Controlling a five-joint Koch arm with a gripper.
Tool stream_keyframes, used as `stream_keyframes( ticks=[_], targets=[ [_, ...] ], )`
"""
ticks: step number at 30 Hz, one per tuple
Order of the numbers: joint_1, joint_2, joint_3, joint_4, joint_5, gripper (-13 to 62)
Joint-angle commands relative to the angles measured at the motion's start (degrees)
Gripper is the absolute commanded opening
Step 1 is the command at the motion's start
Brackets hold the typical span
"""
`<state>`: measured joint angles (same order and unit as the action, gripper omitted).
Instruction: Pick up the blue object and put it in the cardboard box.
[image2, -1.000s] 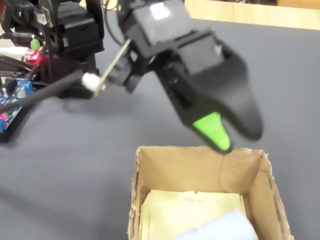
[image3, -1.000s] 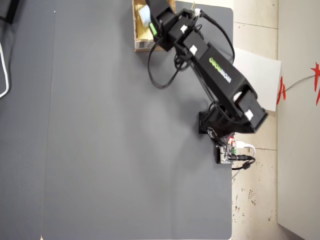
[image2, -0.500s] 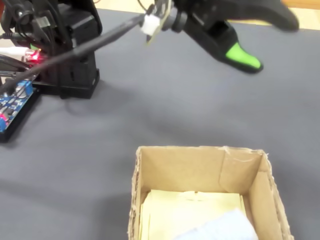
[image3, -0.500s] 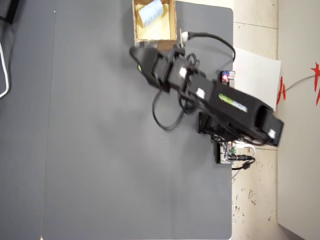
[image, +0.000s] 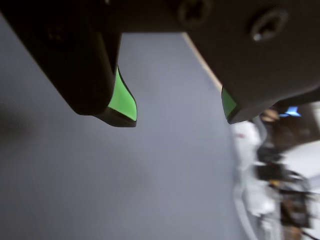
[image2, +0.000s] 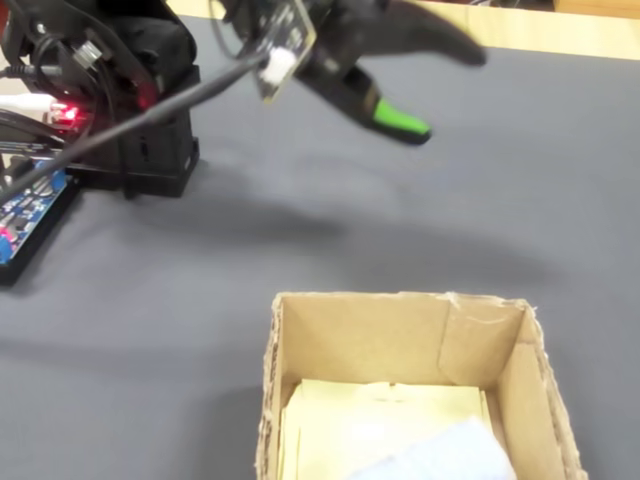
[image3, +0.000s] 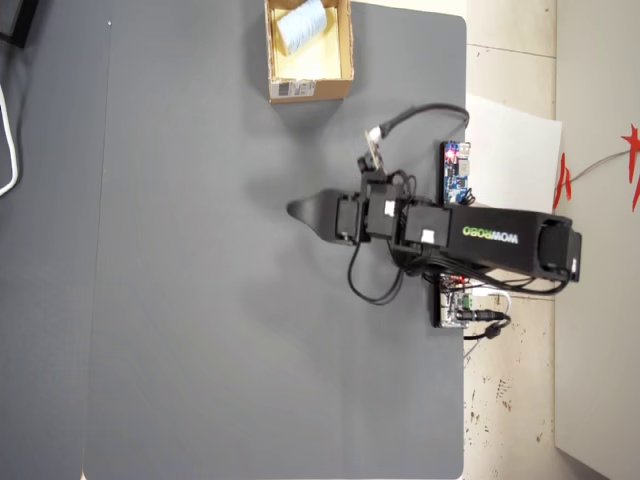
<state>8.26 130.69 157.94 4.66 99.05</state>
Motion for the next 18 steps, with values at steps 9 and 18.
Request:
stream_keyframes(
  ticks=[9, 18],
  targets=[
    [-3.08, 5.01, 12.57, -16.26, 2.46, 34.0],
    [-3.43, 5.01, 20.74, -11.43, 2.37, 34.0]
  ],
)
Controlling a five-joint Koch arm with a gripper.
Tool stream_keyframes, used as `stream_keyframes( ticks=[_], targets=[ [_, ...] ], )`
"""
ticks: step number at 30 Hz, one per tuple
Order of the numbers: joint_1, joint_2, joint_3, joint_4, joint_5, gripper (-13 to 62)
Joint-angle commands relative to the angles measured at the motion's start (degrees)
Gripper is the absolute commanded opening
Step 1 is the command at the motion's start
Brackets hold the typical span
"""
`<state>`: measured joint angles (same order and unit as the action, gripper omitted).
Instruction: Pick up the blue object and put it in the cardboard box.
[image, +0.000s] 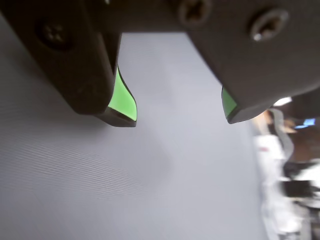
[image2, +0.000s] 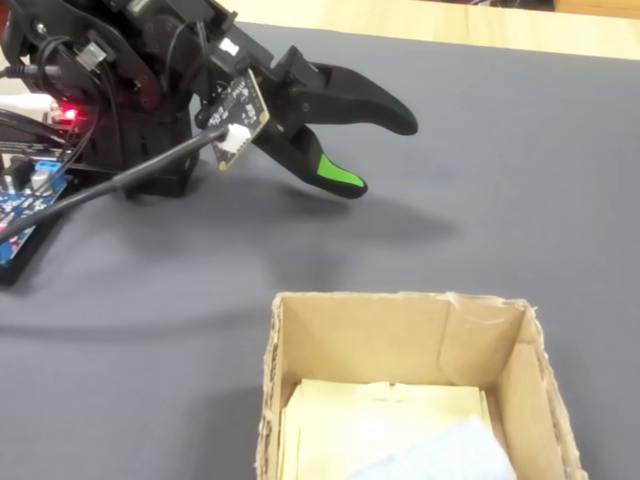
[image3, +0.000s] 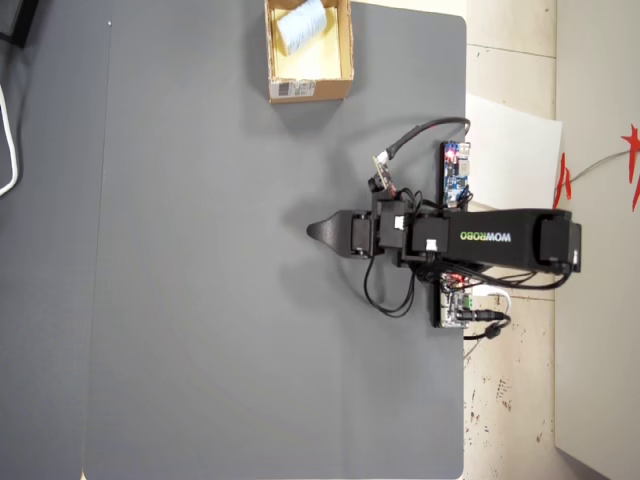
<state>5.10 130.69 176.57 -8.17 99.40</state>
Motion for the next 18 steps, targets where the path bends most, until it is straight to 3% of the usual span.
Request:
stream_keyframes(
  ticks=[1, 18],
  targets=[
    [-0.44, 5.01, 2.11, 3.25, 2.02, 34.0],
    [-0.35, 5.01, 2.11, 6.24, 1.05, 34.0]
  ],
)
